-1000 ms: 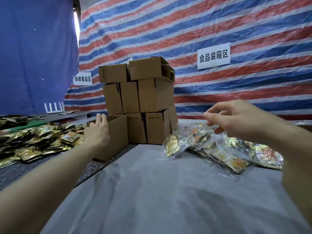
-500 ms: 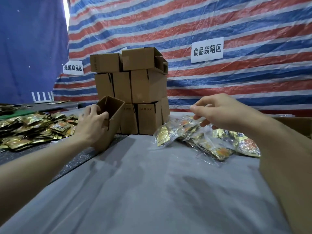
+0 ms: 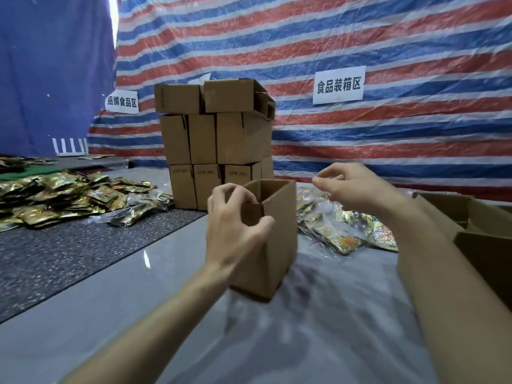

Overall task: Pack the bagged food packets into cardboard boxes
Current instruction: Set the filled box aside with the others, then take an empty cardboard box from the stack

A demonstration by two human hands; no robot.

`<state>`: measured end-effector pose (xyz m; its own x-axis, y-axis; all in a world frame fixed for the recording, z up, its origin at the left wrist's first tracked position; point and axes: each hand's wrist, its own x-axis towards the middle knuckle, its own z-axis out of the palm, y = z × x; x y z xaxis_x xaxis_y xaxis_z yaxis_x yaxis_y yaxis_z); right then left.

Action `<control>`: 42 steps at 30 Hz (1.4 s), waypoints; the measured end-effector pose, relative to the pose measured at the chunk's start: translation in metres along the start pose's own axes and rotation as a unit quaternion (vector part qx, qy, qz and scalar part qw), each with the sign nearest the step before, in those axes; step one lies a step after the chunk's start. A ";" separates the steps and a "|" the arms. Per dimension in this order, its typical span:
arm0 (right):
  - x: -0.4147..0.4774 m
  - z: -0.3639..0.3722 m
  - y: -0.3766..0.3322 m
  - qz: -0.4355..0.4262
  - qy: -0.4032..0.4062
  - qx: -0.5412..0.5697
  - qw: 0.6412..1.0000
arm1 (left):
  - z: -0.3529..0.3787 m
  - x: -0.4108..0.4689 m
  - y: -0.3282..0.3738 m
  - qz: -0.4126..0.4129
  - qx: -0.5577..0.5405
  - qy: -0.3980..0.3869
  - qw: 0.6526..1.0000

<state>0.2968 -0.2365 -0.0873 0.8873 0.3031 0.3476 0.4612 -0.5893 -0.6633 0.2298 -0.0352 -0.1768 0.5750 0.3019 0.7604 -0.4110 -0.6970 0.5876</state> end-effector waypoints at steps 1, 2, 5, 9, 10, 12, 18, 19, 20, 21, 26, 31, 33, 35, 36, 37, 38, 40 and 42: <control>-0.001 0.001 0.000 0.001 0.006 0.001 1.000 | 0.004 -0.008 0.001 0.030 -0.024 0.005 0.999; -0.002 0.002 -0.001 0.006 0.009 0.003 1.000 | 0.006 -0.014 0.000 0.062 -0.048 0.005 0.997; -0.003 0.003 0.000 0.026 0.008 0.004 1.000 | 0.010 -0.022 -0.005 0.100 -0.110 0.012 0.989; -0.001 0.001 0.006 0.040 -0.016 -0.055 0.998 | 0.014 -0.025 -0.016 0.057 -0.142 -0.031 0.988; -0.001 0.001 0.008 0.042 -0.021 -0.072 0.996 | 0.014 -0.027 -0.021 0.018 -0.172 -0.054 0.983; 0.000 -0.001 0.012 0.053 -0.015 -0.071 0.996 | 0.011 -0.030 -0.030 -0.087 -0.280 -0.107 0.950; 0.006 0.001 0.024 0.132 0.086 0.106 0.982 | 0.005 -0.025 -0.061 -0.201 -0.372 -0.194 0.885; 0.008 0.006 0.028 0.156 0.103 0.162 0.969 | 0.005 -0.024 -0.063 -0.206 -0.377 -0.179 0.885; 0.010 0.011 0.034 0.177 0.118 0.209 0.955 | 0.007 -0.023 -0.064 -0.207 -0.378 -0.162 0.888; 0.011 0.019 0.041 0.193 0.127 0.240 0.943 | 0.009 -0.022 -0.065 -0.211 -0.378 -0.144 0.890; 0.000 0.076 0.111 0.202 0.093 0.042 0.974 | 0.010 -0.020 -0.070 -0.223 -0.366 -0.105 0.897; -0.006 0.102 0.132 0.207 -0.003 -0.219 0.953 | 0.013 -0.020 -0.075 -0.221 -0.364 -0.105 0.899; -0.003 0.102 0.134 0.210 0.031 -0.205 0.956 | 0.013 -0.019 -0.077 -0.220 -0.366 -0.109 0.898; -0.003 0.100 0.134 0.221 0.086 -0.150 0.960 | 0.014 -0.019 -0.077 -0.218 -0.366 -0.112 0.898; -0.004 0.099 0.135 0.227 0.102 -0.139 0.959 | 0.015 -0.020 -0.077 -0.218 -0.367 -0.111 0.898; -0.004 0.098 0.134 0.230 0.104 -0.144 0.957 | 0.015 -0.020 -0.077 -0.217 -0.368 -0.112 0.897; -0.004 0.098 0.134 0.226 0.101 -0.162 0.955 | 0.016 -0.021 -0.077 -0.216 -0.371 -0.112 0.896; -0.004 0.101 0.134 0.207 0.108 -0.191 0.953 | 0.017 -0.022 -0.077 -0.214 -0.376 -0.116 0.894; -0.005 0.099 0.135 0.189 0.165 -0.169 0.953 | 0.018 -0.024 -0.076 -0.217 -0.382 -0.123 0.890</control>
<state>0.3554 -0.2434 -0.2442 0.9144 -0.1975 0.3533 0.0321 -0.8346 -0.5498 0.2605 -0.0009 -0.2445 0.8956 0.2170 0.3884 -0.4201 0.1249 0.8988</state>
